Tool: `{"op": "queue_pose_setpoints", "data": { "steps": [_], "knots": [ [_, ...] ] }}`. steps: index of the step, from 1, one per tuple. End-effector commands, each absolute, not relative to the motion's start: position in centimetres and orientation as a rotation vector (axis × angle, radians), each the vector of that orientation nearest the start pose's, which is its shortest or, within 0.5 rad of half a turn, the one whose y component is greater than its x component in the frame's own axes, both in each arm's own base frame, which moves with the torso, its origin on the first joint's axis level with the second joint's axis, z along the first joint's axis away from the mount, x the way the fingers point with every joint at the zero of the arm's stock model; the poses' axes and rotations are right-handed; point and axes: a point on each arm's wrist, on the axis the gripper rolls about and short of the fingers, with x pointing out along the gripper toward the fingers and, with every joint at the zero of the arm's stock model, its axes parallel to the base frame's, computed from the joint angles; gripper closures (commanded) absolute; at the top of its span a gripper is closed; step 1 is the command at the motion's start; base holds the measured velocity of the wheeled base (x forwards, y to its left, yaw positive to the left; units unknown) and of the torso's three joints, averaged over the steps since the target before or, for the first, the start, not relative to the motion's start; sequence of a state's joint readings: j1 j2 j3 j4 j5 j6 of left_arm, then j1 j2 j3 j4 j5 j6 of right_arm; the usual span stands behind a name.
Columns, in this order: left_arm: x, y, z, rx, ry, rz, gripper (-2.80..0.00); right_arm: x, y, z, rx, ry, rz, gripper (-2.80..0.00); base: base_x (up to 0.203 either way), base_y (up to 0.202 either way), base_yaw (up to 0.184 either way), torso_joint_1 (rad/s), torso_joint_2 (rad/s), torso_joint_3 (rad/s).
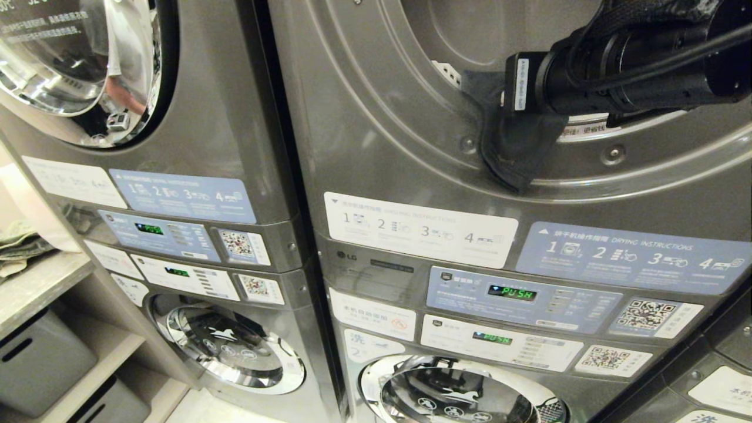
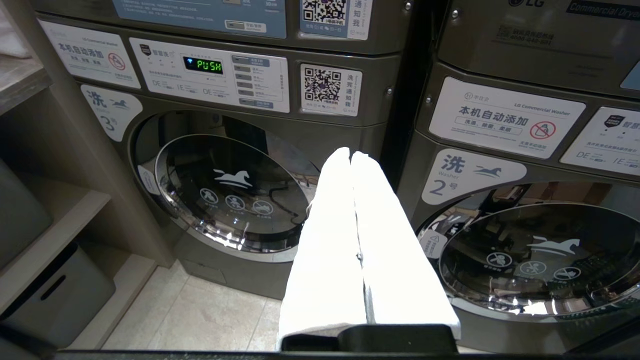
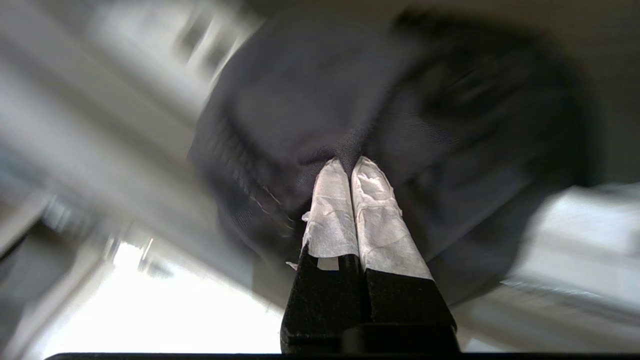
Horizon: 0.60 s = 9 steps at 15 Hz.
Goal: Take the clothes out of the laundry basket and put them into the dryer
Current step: Put the clothes in the dryer
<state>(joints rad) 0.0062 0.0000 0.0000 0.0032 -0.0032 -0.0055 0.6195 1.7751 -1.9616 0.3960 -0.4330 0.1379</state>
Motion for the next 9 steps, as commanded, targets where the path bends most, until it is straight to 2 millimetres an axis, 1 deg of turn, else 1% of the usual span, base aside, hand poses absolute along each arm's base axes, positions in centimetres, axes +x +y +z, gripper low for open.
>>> {"op": "queue_pose_setpoints", "data": {
  "steps": [1,3,4,5,6,7,9],
  "knots": [
    [-2.3,0.0,7.5,-0.006,0.002,0.003,0.00,26.3,16.8,39.0,0.063,0.127,0.113,0.00,0.000,0.000,0.000,0.000,0.00,0.000],
    [-2.3,0.0,7.5,-0.006,0.002,0.003,0.00,26.8,15.3,40.5,0.052,0.011,0.042,0.00,0.000,0.000,0.000,0.000,0.00,0.000],
    [-2.3,0.0,7.5,-0.006,0.002,0.003,0.00,27.1,14.9,41.4,0.052,-0.073,0.024,0.00,0.000,0.000,0.000,0.000,0.00,0.000],
    [-2.3,0.0,7.5,-0.006,0.002,0.003,0.00,27.4,14.7,42.2,0.049,-0.162,0.010,0.00,0.000,0.000,0.000,0.000,0.00,0.000],
    [-2.3,0.0,7.5,-0.006,0.002,0.003,0.00,28.0,14.9,42.6,0.047,-0.236,-0.001,0.00,0.000,0.000,0.000,0.000,0.00,0.000],
    [-2.3,0.0,7.5,-0.006,0.002,0.003,0.00,28.9,15.3,42.6,0.045,-0.295,-0.010,0.00,0.000,0.000,0.000,0.000,0.00,0.000],
    [-2.3,0.0,7.5,-0.006,0.002,0.003,0.00,31.9,17.0,40.8,0.040,-0.366,-0.023,0.00,0.000,0.000,0.000,0.000,0.00,0.000]
  ]
}}
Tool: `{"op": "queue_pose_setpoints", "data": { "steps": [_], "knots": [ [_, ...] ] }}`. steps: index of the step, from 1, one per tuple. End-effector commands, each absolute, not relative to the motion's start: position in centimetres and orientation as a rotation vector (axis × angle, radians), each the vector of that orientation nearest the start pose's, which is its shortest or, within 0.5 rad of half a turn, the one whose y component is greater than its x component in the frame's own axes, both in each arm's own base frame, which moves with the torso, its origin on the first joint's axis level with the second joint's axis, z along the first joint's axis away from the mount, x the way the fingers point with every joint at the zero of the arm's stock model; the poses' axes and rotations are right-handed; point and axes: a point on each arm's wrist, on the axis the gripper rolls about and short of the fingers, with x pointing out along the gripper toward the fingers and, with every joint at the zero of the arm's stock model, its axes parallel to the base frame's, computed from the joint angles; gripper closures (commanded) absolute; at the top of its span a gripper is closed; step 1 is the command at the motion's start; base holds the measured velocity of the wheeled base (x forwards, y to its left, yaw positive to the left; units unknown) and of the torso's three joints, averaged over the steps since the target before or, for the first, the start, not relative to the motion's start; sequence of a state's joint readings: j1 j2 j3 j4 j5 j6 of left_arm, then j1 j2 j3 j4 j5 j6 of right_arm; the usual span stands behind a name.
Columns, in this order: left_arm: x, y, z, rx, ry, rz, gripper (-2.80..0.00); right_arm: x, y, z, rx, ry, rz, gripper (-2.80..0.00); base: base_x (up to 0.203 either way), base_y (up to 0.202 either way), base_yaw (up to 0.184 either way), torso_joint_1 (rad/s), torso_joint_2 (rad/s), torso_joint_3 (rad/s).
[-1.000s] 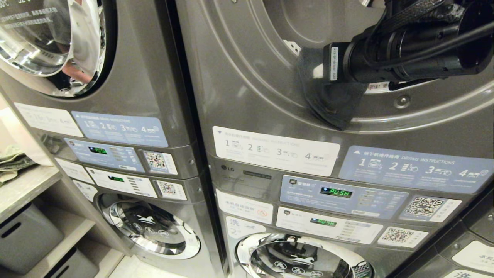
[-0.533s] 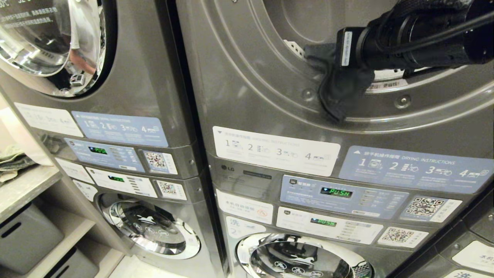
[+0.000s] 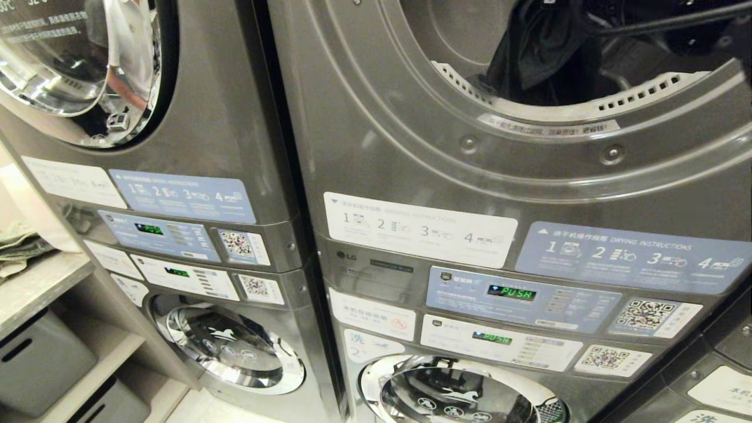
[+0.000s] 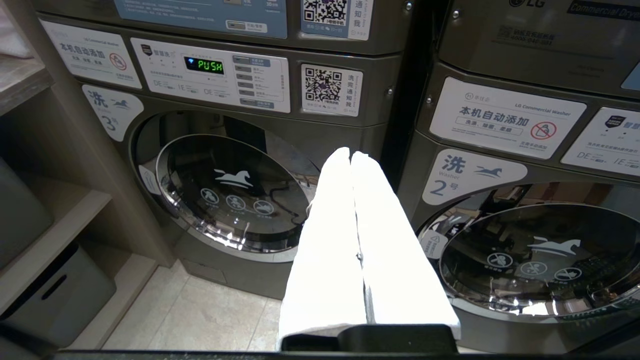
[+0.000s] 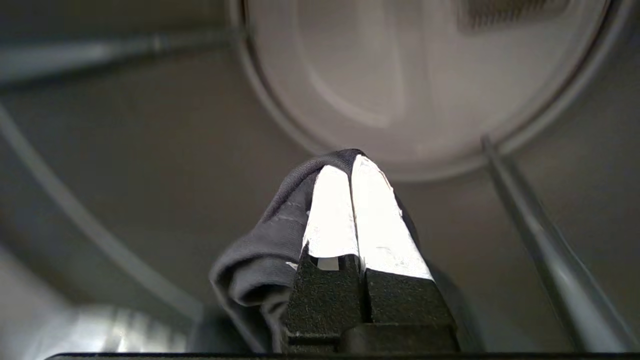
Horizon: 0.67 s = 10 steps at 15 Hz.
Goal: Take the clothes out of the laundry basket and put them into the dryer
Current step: Put the clothes in the dryer
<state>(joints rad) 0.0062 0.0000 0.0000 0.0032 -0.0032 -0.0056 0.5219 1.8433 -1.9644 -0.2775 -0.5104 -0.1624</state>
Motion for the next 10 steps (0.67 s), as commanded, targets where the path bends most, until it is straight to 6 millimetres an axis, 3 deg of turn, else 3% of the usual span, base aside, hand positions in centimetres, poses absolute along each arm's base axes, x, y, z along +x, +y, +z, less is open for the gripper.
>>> {"op": "queue_pose_setpoints", "data": {
  "steps": [1,3,6,7,10],
  "knots": [
    [-2.3,0.0,7.5,-0.006,0.002,0.003,0.00,33.2,17.7,39.6,0.023,-0.356,-0.026,0.00,0.000,0.000,0.000,0.000,0.00,0.000],
    [-2.3,0.0,7.5,-0.006,0.002,0.003,0.00,35.7,18.0,37.5,-0.045,-0.328,-0.047,0.00,0.000,0.000,0.000,0.000,0.00,0.000],
    [-2.3,0.0,7.5,-0.006,0.002,0.003,0.00,36.9,16.8,36.9,-0.095,-0.312,-0.069,0.00,0.000,0.000,0.000,0.000,0.00,0.000],
    [-2.3,0.0,7.5,-0.006,0.002,0.003,0.00,36.8,16.6,37.1,-0.093,-0.317,-0.065,-2.80,0.000,0.000,0.000,0.000,0.00,0.000],
    [-2.3,0.0,7.5,-0.006,0.002,0.003,0.00,35.8,16.0,38.2,-0.086,-0.345,-0.053,-2.80,0.000,0.000,0.000,0.000,0.00,0.000]
  ]
}}
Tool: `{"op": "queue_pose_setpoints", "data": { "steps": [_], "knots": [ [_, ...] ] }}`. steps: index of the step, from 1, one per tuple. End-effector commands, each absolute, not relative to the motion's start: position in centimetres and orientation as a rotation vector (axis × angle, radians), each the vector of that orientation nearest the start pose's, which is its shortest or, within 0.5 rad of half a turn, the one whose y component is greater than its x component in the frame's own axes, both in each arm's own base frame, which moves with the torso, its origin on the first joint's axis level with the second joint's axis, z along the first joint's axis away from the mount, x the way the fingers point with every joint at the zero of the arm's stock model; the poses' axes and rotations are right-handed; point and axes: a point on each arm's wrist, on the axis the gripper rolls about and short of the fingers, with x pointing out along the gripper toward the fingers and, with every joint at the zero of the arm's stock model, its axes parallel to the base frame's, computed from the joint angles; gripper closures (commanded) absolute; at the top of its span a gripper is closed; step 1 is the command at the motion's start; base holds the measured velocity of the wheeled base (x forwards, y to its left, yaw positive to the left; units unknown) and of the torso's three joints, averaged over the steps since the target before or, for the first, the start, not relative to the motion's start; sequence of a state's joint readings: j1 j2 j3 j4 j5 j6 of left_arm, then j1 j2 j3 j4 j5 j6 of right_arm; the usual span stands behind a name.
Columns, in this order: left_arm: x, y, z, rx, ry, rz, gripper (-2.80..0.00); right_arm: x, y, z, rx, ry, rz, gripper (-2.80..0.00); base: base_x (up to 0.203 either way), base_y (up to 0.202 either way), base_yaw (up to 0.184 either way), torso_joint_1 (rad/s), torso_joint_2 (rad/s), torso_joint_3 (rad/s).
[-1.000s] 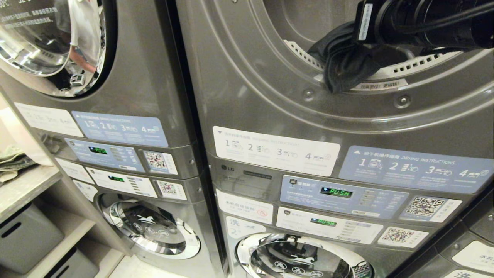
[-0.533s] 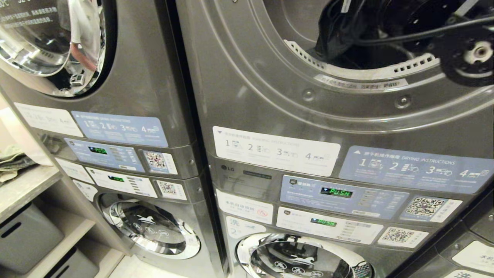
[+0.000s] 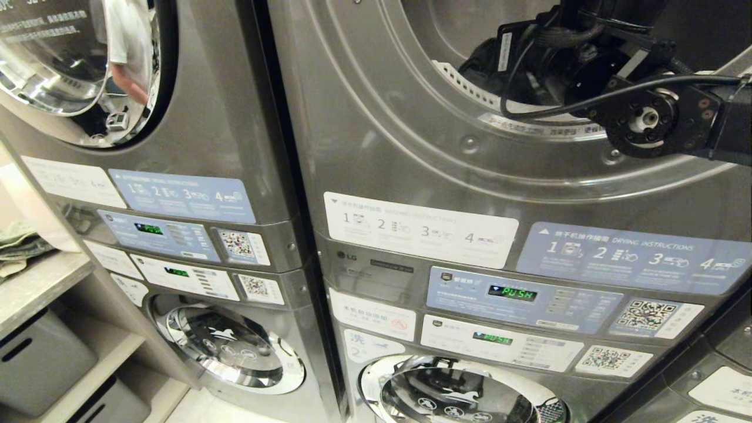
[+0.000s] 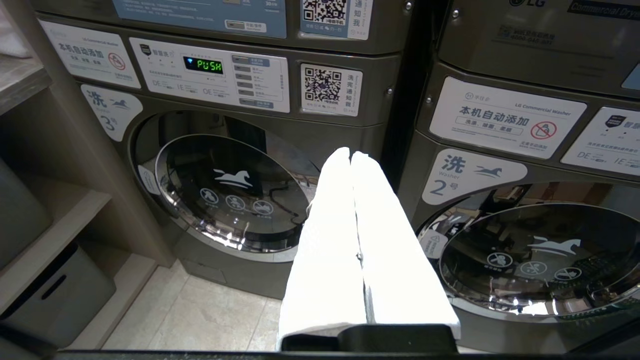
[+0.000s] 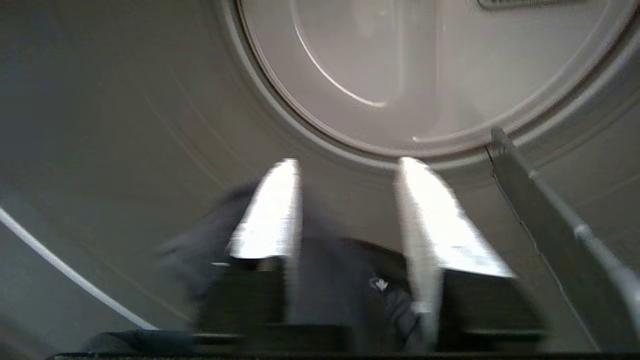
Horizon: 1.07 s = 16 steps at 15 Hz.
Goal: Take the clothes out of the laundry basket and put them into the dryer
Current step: Put the clothes in the dryer
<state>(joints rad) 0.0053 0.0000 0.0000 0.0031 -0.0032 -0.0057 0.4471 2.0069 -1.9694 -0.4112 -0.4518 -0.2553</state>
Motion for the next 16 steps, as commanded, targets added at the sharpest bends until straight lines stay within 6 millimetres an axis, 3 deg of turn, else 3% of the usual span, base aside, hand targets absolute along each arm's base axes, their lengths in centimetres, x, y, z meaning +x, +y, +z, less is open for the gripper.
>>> {"op": "queue_pose_setpoints", "data": {
  "steps": [1,4,9,11,13,15,16],
  "knots": [
    [-2.3,0.0,7.5,-0.006,0.002,0.003,0.00,35.3,15.9,38.8,-0.088,-0.363,-0.015,-2.80,0.000,0.000,0.000,0.000,0.00,0.000],
    [-2.3,0.0,7.5,-0.006,0.002,0.003,0.00,34.0,15.4,40.0,-0.096,-0.382,0.041,-2.80,0.000,0.000,0.000,0.000,0.00,0.000],
    [-2.3,0.0,7.5,-0.006,0.002,0.003,0.00,31.6,14.3,40.4,-0.028,-0.198,0.084,-2.80,0.000,0.000,0.000,0.000,0.00,0.000],
    [-2.3,0.0,7.5,-0.006,0.002,0.003,0.00,28.8,13.0,41.4,-0.020,-0.142,0.091,-2.80,0.000,0.000,0.000,0.000,0.00,0.000],
    [-2.3,0.0,7.5,-0.006,0.002,0.003,0.00,24.7,11.0,42.1,-0.046,-0.072,0.094,-2.80,0.000,0.000,0.000,0.000,0.00,0.000],
    [-2.3,0.0,7.5,-0.006,0.002,0.003,0.00,20.6,9.1,41.0,-0.085,0.019,0.096,-2.80,0.000,0.000,0.000,0.000,0.00,0.000],
    [-2.3,0.0,7.5,-0.006,0.002,0.003,0.00,18.7,8.2,40.1,-0.105,0.057,0.097,0.00,0.000,0.000,0.000,0.000,0.00,0.000]
  ]
}}
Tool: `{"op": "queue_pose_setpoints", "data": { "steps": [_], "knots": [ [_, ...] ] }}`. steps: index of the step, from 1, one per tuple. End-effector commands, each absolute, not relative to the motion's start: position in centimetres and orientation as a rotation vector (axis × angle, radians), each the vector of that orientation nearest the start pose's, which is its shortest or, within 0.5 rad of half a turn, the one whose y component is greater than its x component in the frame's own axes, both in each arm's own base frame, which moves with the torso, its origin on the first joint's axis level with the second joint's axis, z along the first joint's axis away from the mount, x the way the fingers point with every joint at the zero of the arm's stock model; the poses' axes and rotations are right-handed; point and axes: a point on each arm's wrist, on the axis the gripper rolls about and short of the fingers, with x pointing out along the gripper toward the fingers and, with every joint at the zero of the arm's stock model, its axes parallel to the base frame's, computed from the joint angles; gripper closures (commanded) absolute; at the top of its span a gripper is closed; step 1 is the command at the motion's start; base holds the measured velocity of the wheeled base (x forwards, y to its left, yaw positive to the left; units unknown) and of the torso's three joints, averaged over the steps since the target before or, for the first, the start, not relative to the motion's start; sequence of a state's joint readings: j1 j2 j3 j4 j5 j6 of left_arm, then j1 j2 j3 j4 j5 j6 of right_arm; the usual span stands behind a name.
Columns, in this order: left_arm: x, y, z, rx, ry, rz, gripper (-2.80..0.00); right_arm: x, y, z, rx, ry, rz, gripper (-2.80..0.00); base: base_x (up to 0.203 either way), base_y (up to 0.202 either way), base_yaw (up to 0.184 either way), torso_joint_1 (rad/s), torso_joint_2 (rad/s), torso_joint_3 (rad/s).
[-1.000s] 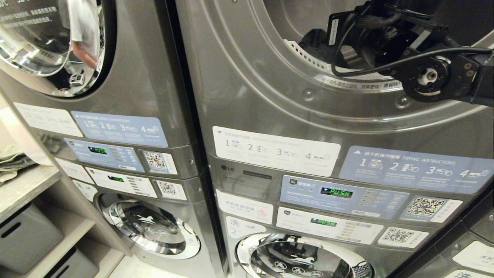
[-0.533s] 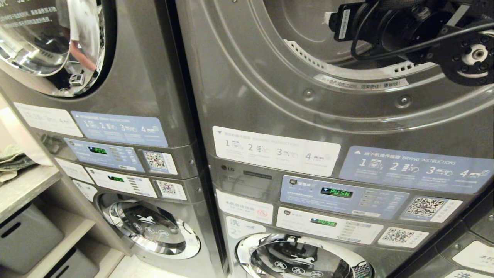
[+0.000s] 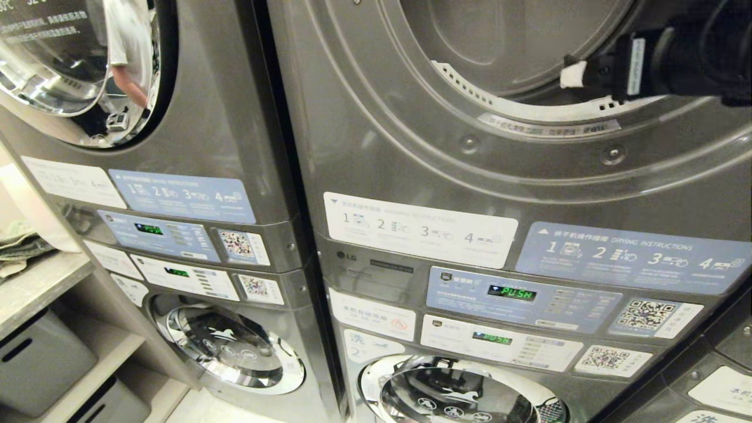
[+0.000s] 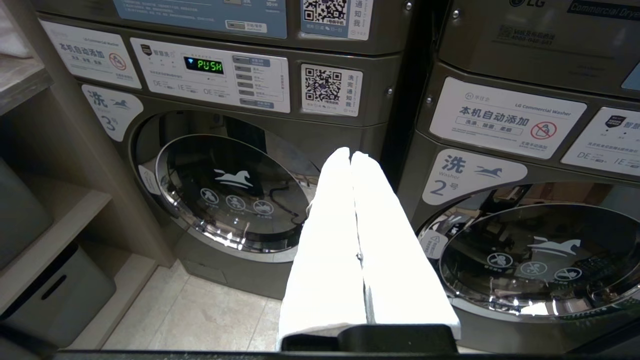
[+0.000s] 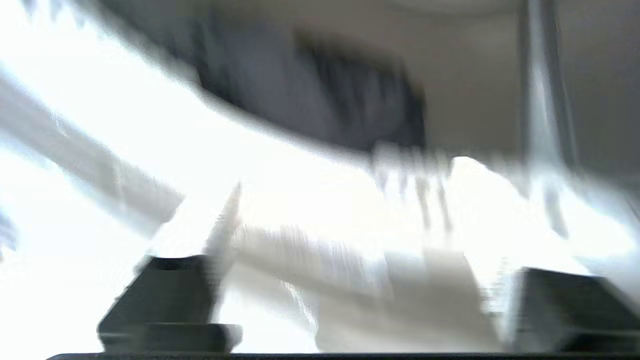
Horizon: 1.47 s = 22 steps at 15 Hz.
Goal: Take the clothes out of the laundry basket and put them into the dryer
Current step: Put the clothes in the dryer, then close the dryer
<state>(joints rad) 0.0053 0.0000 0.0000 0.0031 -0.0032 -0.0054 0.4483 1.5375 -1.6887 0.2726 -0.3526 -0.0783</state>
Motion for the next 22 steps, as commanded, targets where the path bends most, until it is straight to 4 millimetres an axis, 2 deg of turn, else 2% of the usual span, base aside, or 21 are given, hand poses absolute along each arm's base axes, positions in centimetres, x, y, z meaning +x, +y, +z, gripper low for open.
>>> {"op": "queue_pose_setpoints", "data": {
  "steps": [1,4,5,7,11,14,17,20,22],
  "knots": [
    [-2.3,0.0,7.5,-0.006,0.002,0.003,0.00,16.7,7.2,39.3,-0.124,0.074,0.096,0.00,0.000,0.000,0.000,0.000,0.00,0.000],
    [-2.3,0.0,7.5,-0.006,0.002,0.003,0.00,9.6,3.8,38.5,-0.158,0.015,0.090,0.00,0.000,0.000,0.000,0.000,0.00,0.000],
    [-2.3,0.0,7.5,-0.006,0.002,0.003,0.00,7.8,2.9,37.4,-0.175,0.014,0.091,0.00,0.000,0.000,0.000,0.000,0.00,0.000],
    [-2.3,0.0,7.5,-0.006,0.002,0.003,0.00,5.5,1.7,33.3,-0.217,0.070,0.088,0.00,0.000,0.000,0.000,0.000,0.00,0.000],
    [-2.3,0.0,7.5,-0.006,0.002,0.003,0.00,2.4,-0.1,24.1,-0.212,0.219,-0.038,0.00,0.000,0.000,0.000,0.000,0.00,0.000],
    [-2.3,0.0,7.5,-0.006,0.002,0.003,0.00,-0.2,-0.6,16.9,-0.233,0.300,-0.061,0.00,0.000,0.000,0.000,0.000,0.00,0.000],
    [-2.3,0.0,7.5,-0.006,0.002,0.003,0.00,-1.0,-0.5,10.9,-0.242,0.398,-0.015,0.00,0.000,0.000,0.000,0.000,0.00,0.000],
    [-2.3,0.0,7.5,-0.006,0.002,0.003,0.00,-1.2,0.0,9.0,-0.187,0.360,-0.018,0.00,0.000,0.000,0.000,0.000,0.00,0.000],
    [-2.3,0.0,7.5,-0.006,0.002,0.003,0.00,-0.8,0.0,8.9,-0.183,0.262,-0.012,0.00,0.000,0.000,0.000,0.000,0.00,0.000]
  ]
}}
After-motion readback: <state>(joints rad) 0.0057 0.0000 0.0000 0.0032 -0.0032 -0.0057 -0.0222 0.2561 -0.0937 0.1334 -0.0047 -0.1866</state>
